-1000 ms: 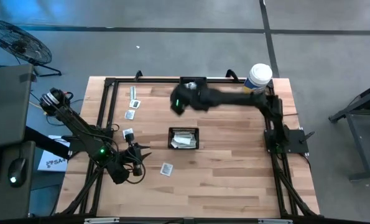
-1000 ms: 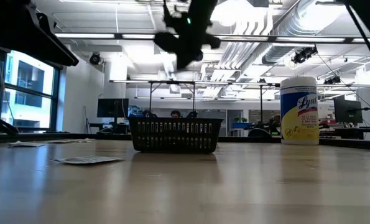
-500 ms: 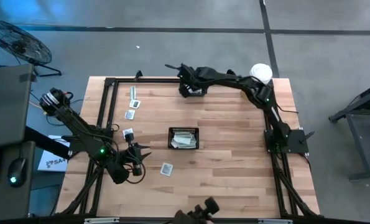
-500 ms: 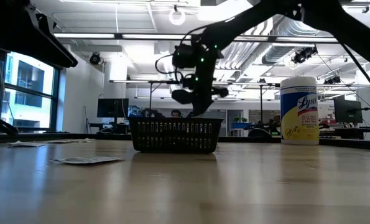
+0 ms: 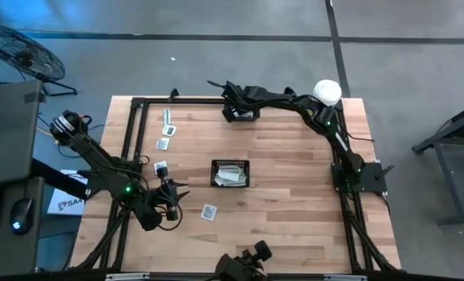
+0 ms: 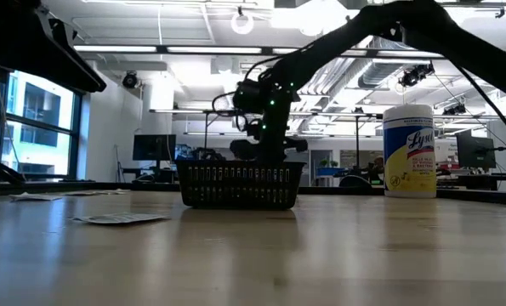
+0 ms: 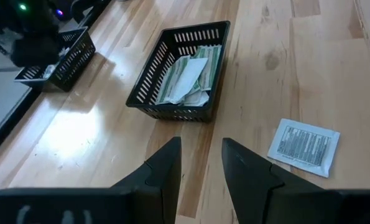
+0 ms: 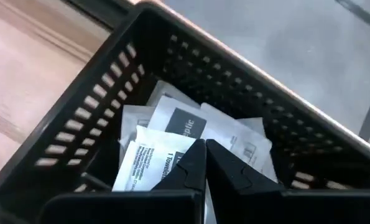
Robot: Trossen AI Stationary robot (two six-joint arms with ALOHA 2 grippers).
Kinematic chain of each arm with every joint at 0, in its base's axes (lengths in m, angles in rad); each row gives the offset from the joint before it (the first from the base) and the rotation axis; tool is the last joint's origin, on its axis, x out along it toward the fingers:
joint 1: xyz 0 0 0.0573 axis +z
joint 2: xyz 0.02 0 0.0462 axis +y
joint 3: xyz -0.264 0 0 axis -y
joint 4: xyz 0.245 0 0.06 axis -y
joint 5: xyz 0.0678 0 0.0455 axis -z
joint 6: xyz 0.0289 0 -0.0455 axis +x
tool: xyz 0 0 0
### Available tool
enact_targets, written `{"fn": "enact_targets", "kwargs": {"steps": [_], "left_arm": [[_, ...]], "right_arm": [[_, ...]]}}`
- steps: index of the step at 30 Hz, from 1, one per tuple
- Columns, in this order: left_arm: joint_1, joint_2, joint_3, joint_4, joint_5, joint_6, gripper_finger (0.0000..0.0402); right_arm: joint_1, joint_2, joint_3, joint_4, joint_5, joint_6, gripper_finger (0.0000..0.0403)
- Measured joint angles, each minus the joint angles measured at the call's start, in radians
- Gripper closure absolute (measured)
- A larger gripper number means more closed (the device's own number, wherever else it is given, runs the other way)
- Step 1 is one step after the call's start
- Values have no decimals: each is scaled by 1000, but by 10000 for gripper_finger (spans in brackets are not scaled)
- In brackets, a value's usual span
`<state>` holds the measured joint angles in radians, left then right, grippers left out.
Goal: Pick & Place First Aid Supplies
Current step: Put the towelette pack into the top black basket
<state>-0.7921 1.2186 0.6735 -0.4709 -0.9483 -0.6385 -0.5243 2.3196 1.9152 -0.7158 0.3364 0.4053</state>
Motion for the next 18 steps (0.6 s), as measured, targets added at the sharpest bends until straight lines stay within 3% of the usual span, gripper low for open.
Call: {"fn": "enact_targets", "kwargs": {"steps": [3, 12, 18], "left_arm": [[0, 0, 0, 3, 31, -3, 289], [0, 0, 0, 5, 40, 2, 289], [0, 0, 0, 7, 31, 2, 289]], "right_arm": [[0, -4, 2, 26, 42, 6, 402], [-15, -6, 2, 8, -30, 36, 395], [-16, -6, 2, -36, -23, -2, 336]]}}
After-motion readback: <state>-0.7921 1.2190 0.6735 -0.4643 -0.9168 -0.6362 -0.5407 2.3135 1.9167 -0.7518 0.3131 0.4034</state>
